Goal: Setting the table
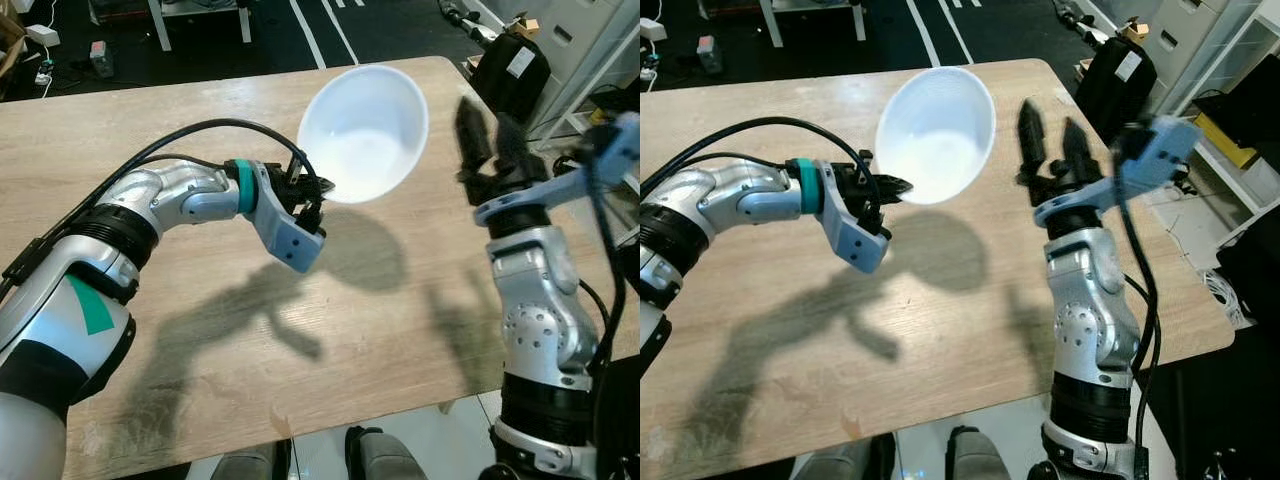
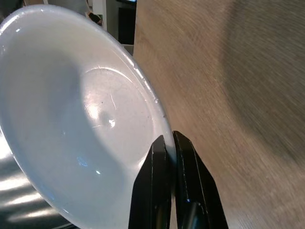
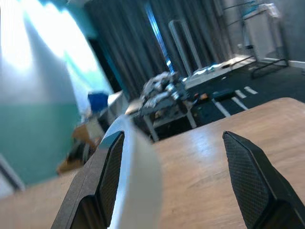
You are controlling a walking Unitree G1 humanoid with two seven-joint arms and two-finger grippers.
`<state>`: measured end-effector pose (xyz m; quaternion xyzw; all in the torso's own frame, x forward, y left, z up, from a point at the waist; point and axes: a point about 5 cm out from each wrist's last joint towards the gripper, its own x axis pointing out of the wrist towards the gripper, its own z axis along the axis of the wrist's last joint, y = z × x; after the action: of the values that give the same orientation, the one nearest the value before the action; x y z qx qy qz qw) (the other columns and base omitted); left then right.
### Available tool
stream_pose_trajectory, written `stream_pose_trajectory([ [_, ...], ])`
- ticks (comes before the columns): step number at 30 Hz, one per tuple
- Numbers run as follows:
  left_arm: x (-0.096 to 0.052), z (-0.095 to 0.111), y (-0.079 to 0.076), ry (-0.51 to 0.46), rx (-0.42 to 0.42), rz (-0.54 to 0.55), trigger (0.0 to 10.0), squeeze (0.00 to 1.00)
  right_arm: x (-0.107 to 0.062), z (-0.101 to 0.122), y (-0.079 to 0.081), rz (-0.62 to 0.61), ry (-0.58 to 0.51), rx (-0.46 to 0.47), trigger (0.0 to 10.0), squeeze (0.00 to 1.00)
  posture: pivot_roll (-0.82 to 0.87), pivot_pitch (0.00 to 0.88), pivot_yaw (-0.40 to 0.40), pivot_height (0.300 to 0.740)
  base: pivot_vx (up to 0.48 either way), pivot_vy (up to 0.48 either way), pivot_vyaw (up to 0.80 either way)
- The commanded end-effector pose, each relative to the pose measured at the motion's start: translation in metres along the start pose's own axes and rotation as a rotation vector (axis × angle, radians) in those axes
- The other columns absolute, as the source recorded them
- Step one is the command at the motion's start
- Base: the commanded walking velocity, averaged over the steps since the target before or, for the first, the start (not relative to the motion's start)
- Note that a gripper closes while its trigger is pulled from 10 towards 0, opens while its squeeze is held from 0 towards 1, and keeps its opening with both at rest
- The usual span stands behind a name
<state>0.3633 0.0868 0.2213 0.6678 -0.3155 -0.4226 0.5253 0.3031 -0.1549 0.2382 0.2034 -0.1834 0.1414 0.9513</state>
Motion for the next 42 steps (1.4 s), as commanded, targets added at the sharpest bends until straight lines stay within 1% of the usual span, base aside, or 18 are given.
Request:
stream_pose_trajectory([
  [1, 0.001, 0.000, 0.004, -0.002, 0.031, -0.007, 10.0, 0.00, -0.002, -0.010, 0.001, 0.015, 0.061, -0.018, 10.0, 0.00, 0.01, 0.000, 0.032, 0.740, 0.000, 0.000, 0.00],
  [4, 0.003, 0.001, 0.004, -0.006, 0.037, -0.007, 10.0, 0.00, -0.001, -0.016, 0.006, 0.057, 0.096, -0.023, 10.0, 0.00, 0.01, 0.000, 0.028, 0.740, 0.000, 0.000, 0.00],
  [6, 0.006, 0.003, 0.004, -0.025, 0.054, -0.003, 10.0, 0.00, -0.004, -0.028, 0.014, 0.128, 0.179, -0.032, 10.0, 0.00, 0.01, 0.000, 0.021, 0.740, 0.000, 0.000, 0.00],
  [8, 0.006, 0.003, 0.004, -0.025, 0.054, -0.003, 10.0, 0.00, -0.004, -0.028, 0.014, 0.128, 0.179, -0.032, 10.0, 0.00, 0.01, 0.000, 0.021, 0.740, 0.000, 0.000, 0.00],
  [9, 0.008, 0.005, 0.005, -0.035, 0.060, 0.002, 10.0, 0.00, -0.004, -0.035, 0.014, 0.129, 0.220, -0.033, 10.0, 0.00, 0.02, 0.000, 0.015, 0.740, 0.000, 0.000, 0.00],
  [15, 0.011, 0.008, 0.006, -0.051, 0.072, 0.015, 10.0, 0.00, -0.004, -0.048, 0.012, 0.097, 0.272, -0.029, 10.0, 0.00, 0.01, 0.000, 0.012, 0.740, 0.000, 0.000, 0.00],
  [16, 0.014, 0.010, 0.007, -0.061, 0.079, 0.024, 10.0, 0.00, -0.002, -0.058, 0.006, 0.025, 0.315, -0.038, 9.6, 0.00, 0.02, 0.000, 0.006, 0.740, 0.000, 0.000, 0.00],
  [17, 0.014, 0.010, 0.007, -0.061, 0.079, 0.024, 10.0, 0.00, -0.002, -0.058, 0.006, 0.025, 0.315, -0.038, 9.6, 0.00, 0.02, 0.000, 0.006, 0.740, 0.000, 0.000, 0.00],
  [18, 0.016, 0.011, 0.008, -0.069, 0.083, 0.031, 10.0, 0.00, -0.002, -0.066, 0.000, -0.035, 0.346, -0.046, 6.7, 0.00, 0.02, 0.000, 0.004, 0.740, 0.000, 0.000, 0.00],
  [19, 0.016, 0.011, 0.008, -0.069, 0.083, 0.031, 10.0, 0.00, -0.002, -0.066, 0.000, -0.035, 0.346, -0.046, 6.7, 0.00, 0.02, 0.000, 0.004, 0.740, 0.000, 0.000, 0.00],
  [20, 0.017, 0.013, 0.008, -0.075, 0.086, 0.036, 10.0, 0.00, -0.001, -0.072, -0.005, -0.083, 0.362, -0.050, 2.2, 0.00, 0.02, 0.000, 0.004, 0.740, 0.000, 0.000, 0.00],
  [21, 0.018, 0.014, 0.008, -0.079, 0.086, 0.039, 10.0, 0.00, 0.000, -0.073, -0.007, -0.108, 0.362, -0.047, 0.0, 0.00, 0.02, 0.000, 0.003, 0.740, 0.000, 0.000, 0.00],
  [25, 0.019, 0.014, 0.008, -0.081, 0.088, 0.041, 10.0, 0.00, 0.000, -0.073, -0.008, -0.112, 0.358, -0.044, 0.0, 0.00, 0.02, 0.000, 0.003, 0.740, 0.000, 0.000, 0.00],
  [33, 0.021, 0.014, 0.005, -0.074, 0.087, 0.078, 10.0, 0.00, 0.002, -0.063, -0.006, -0.104, 0.282, 0.021, 0.0, 0.00, 0.02, 0.000, 0.002, 0.740, 0.000, 0.000, 0.00],
  [39, 0.021, 0.012, 0.005, -0.055, 0.086, 0.093, 10.0, 0.00, 0.003, -0.062, -0.007, -0.115, 0.267, 0.025, 0.0, 0.00, 0.02, 0.000, 0.002, 0.740, 0.000, 0.000, 0.00],
  [40, 0.021, 0.012, 0.006, -0.048, 0.086, 0.101, 10.0, 0.07, 0.004, -0.061, -0.008, -0.120, 0.260, 0.026, 0.0, 0.00, 0.02, 0.000, 0.001, 0.740, 0.000, 0.000, 0.00],
  [41, 0.021, 0.010, 0.006, -0.035, 0.081, 0.115, 10.0, 0.73, 0.004, -0.061, -0.008, -0.123, 0.255, 0.027, 0.0, 0.00, 0.02, 0.000, 0.000, 0.740, 0.000, 0.000, 0.00],
  [42, 0.021, 0.010, 0.006, -0.035, 0.081, 0.115, 10.0, 0.73, 0.004, -0.061, -0.008, -0.123, 0.255, 0.027, 0.0, 0.00, 0.02, 0.000, 0.000, 0.740, 0.000, 0.000, 0.00],
])
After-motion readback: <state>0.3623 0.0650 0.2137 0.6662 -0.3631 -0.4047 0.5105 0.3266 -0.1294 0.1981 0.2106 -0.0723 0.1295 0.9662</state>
